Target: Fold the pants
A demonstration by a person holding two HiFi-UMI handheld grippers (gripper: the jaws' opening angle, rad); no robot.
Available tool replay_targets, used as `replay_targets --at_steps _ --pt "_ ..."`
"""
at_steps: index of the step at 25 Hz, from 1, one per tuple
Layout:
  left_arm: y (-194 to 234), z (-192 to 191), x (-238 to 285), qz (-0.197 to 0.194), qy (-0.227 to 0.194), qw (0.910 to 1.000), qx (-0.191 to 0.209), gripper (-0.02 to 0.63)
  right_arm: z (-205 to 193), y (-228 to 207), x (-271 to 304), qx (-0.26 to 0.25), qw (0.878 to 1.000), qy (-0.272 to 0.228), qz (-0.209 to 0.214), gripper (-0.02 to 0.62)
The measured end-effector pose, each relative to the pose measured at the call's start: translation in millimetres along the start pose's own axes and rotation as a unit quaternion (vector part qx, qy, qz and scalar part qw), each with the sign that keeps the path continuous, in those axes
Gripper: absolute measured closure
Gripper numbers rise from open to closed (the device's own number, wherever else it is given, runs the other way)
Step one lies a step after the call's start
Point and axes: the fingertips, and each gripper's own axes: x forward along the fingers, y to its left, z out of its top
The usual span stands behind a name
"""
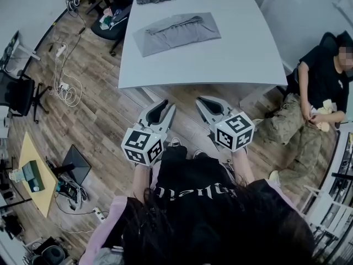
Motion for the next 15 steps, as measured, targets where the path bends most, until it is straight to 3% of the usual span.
replay_targets --at_steps 15 --pt "-1.1 2.0 7.7 0.002 0.003 1.0 0.005 0.495 3.6 1.0 6.3 -0.014 1.0 0.004 0.013 0.566"
